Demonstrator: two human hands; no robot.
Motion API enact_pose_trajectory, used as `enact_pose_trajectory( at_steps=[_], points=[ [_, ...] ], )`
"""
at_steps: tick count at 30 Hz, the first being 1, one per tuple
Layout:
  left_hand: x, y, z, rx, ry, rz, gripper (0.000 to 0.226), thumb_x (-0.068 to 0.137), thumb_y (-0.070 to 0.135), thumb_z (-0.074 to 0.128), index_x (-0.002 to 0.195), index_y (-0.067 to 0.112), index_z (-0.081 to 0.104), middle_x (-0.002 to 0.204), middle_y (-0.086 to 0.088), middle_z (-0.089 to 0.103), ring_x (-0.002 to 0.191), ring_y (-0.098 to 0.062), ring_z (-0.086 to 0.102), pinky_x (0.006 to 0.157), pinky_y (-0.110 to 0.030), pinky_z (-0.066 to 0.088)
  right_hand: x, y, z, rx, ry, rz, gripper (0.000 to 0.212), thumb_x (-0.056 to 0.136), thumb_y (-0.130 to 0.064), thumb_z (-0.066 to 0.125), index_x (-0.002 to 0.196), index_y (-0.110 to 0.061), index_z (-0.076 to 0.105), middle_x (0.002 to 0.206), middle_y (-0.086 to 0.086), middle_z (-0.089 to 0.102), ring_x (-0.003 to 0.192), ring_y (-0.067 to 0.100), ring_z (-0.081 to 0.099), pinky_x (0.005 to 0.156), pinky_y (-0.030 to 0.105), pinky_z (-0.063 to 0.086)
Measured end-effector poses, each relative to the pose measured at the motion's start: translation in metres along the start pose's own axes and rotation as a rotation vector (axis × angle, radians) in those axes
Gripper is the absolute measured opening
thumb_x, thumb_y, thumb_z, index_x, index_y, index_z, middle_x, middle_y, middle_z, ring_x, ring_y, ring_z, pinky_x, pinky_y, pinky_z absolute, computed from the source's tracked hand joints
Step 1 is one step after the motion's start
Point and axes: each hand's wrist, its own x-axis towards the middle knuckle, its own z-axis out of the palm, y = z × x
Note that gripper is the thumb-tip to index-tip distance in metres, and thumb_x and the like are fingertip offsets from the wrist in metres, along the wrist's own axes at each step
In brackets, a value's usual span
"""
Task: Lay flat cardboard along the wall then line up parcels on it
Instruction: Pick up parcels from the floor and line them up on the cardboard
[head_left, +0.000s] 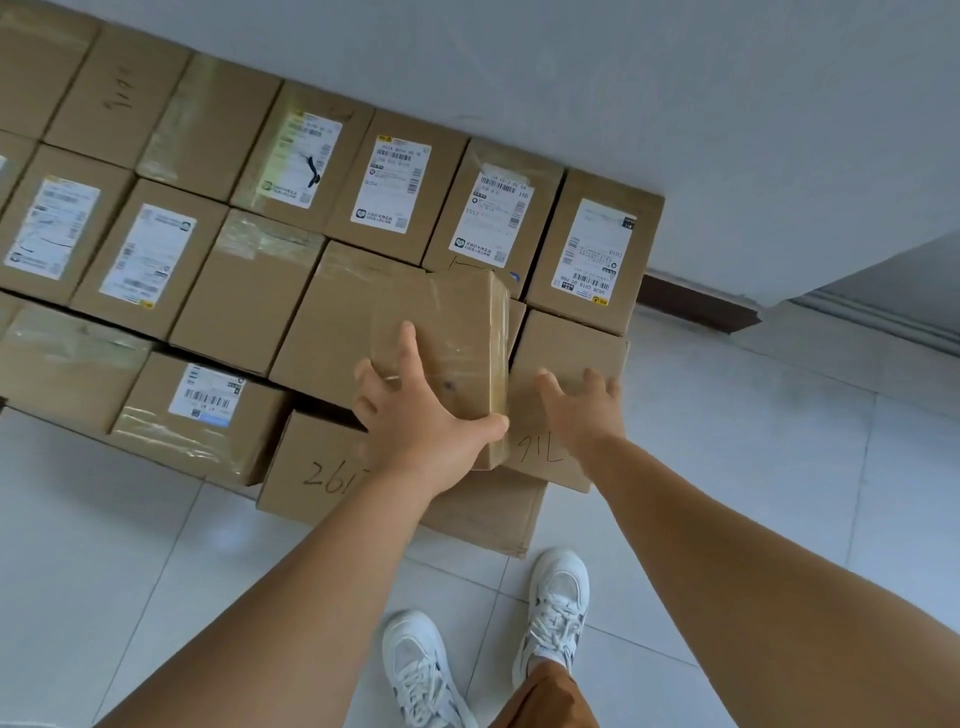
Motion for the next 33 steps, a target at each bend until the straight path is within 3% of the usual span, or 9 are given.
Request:
enact_pose_trajectory(
  at_steps=[2,4,7,10,15,20,24,29,33],
  points=[
    [-0.014,0.002,0.004,-0.090,-0.032,-0.050,0.124,0.056,0.052,0.080,0.143,0.048,-0.009,0.153,-0.004,0.001,0.138,-0.032,0.016,0.105,-0.052,0.034,-0.025,0.003,-0.002,0.140,-0.031,-0.076,0.065,0.090,-0.058,0.047,0.142,-0.020,0.043,0.149,0.002,0.036,0.128,0.023,0.045,0.105,0.042,0.041],
    [-0.028,0.001,0.009,-0.214,-0.059,-0.105,0.124,0.051,0.055,0.079,0.143,0.049,-0.005,0.151,-0.003,0.009,0.135,-0.032,0.025,0.102,-0.050,0.038,-0.054,0.008,-0.004,0.324,-0.078,-0.075,0.049,0.092,-0.054,0.049,0.127,-0.021,0.057,0.119,0.000,0.061,0.107,0.018,0.060,0.092,0.036,0.050],
    [-0.056,-0.002,0.017,-0.372,-0.094,-0.170,0.124,0.050,0.054,0.081,0.144,0.047,0.000,0.146,-0.006,0.018,0.132,-0.029,0.029,0.097,-0.042,0.041,-0.089,0.023,-0.005,0.521,-0.069,0.010,0.035,0.093,-0.046,0.053,0.111,-0.017,0.058,0.097,-0.002,0.064,0.085,0.011,0.062,0.069,0.023,0.048],
    [-0.089,-0.013,0.026,-0.427,-0.081,-0.219,0.116,0.050,0.050,0.083,0.141,0.043,0.010,0.137,-0.007,0.032,0.124,-0.030,0.039,0.085,-0.039,0.046,-0.115,0.046,-0.007,0.574,-0.013,0.098,0.034,0.092,-0.044,0.055,0.105,-0.013,0.058,0.093,0.000,0.063,0.080,0.012,0.060,0.065,0.024,0.046],
    [-0.128,-0.038,0.050,-0.448,-0.112,-0.466,0.124,0.055,0.052,0.082,0.147,0.037,0.001,0.137,-0.013,0.029,0.119,-0.036,0.040,0.091,-0.049,0.046,-0.131,0.084,-0.006,0.460,-0.013,0.155,0.038,0.095,-0.046,0.048,0.102,-0.011,0.062,0.093,0.005,0.065,0.078,0.014,0.059,0.060,0.025,0.042],
    [-0.130,-0.049,0.087,-0.476,-0.144,-0.597,0.127,0.054,0.057,0.080,0.146,0.036,-0.005,0.136,-0.011,0.025,0.119,-0.036,0.039,0.096,-0.056,0.043,-0.116,0.115,0.005,0.310,0.099,0.308,0.046,0.091,-0.053,0.047,0.110,-0.011,0.048,0.120,0.009,0.035,0.071,0.016,0.045,0.070,0.034,0.041],
    [-0.133,-0.040,0.113,-0.473,-0.134,-0.672,0.125,0.058,0.060,0.075,0.144,0.034,-0.010,0.134,-0.013,0.023,0.117,-0.035,0.038,0.095,-0.053,0.045,-0.100,0.129,0.005,0.406,0.099,0.356,0.048,0.087,-0.054,0.048,0.103,-0.008,0.049,0.124,0.014,0.044,0.075,0.025,0.051,0.061,0.034,0.044],
    [-0.132,-0.039,0.126,-0.550,-0.111,-0.844,0.129,0.057,0.065,0.074,0.148,0.030,-0.009,0.139,-0.016,0.021,0.125,-0.039,0.034,0.100,-0.054,0.041,-0.090,0.136,-0.001,0.350,0.021,0.272,0.046,0.092,-0.051,0.045,0.093,-0.006,0.054,0.092,0.013,0.053,0.072,0.022,0.052,0.077,0.042,0.050],
    [-0.099,-0.038,0.127,-0.526,-0.064,-0.742,0.127,0.061,0.069,0.070,0.150,0.025,-0.009,0.143,-0.015,0.020,0.128,-0.037,0.033,0.101,-0.051,0.038,-0.086,0.134,0.005,0.422,-0.179,0.236,0.048,0.097,-0.049,0.042,0.127,-0.012,0.050,0.117,0.011,0.055,0.110,0.028,0.054,0.098,0.045,0.048]
  ],
)
